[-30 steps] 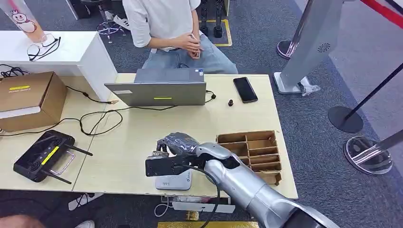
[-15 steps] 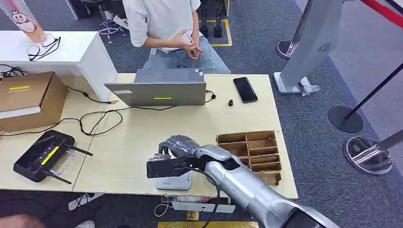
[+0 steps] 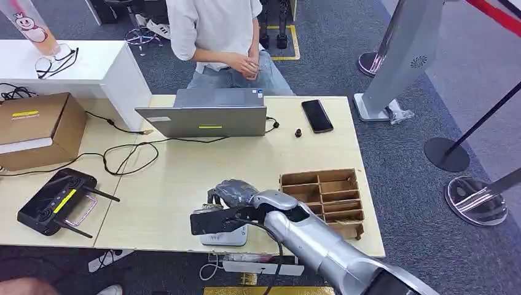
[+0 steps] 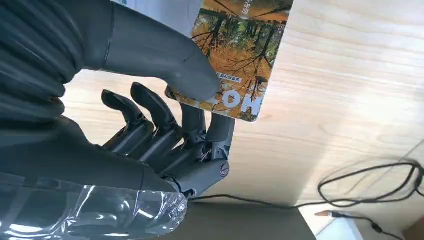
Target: Pass the card to the sensor for recognition and then transmit it.
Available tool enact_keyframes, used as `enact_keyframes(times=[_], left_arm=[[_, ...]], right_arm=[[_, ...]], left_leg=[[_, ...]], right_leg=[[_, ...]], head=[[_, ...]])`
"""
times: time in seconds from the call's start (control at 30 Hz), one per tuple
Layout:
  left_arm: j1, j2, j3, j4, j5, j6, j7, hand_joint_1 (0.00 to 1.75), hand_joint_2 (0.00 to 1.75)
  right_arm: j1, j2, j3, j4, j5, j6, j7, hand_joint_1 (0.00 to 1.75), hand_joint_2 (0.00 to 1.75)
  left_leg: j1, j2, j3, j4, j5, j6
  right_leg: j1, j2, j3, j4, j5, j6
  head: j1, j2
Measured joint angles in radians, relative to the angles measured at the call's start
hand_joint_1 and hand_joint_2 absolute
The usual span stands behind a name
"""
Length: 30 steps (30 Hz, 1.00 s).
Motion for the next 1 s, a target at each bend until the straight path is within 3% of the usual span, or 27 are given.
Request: enact_keyframes(times=[0.63, 1.0], left_arm=[[0.0, 0.0, 0.0, 0.0, 0.002, 0.0, 0.006, 0.0, 0.0], [0.0, 0.0, -0.001, 0.0, 0.002, 0.0, 0.009, 0.0, 0.0]], right_arm=[[-0.008, 0.021, 0.045, 0.08, 0.019, 0.014, 0.012, 1.75, 1.75], [-0.017, 0.036, 0.059, 0.124, 0.02, -0.018, 0.021, 1.75, 1.75]], left_leg=[[0.0, 0.0, 0.0, 0.0, 0.0, 0.0], [0.0, 0.0, 0.0, 0.0, 0.0, 0.0]], right_leg=[[0.0, 0.0, 0.0, 0.0, 0.0, 0.0], [0.0, 0.0, 0.0, 0.0, 0.0, 0.0]], head=[[0.0, 0.0], [0.0, 0.0]])
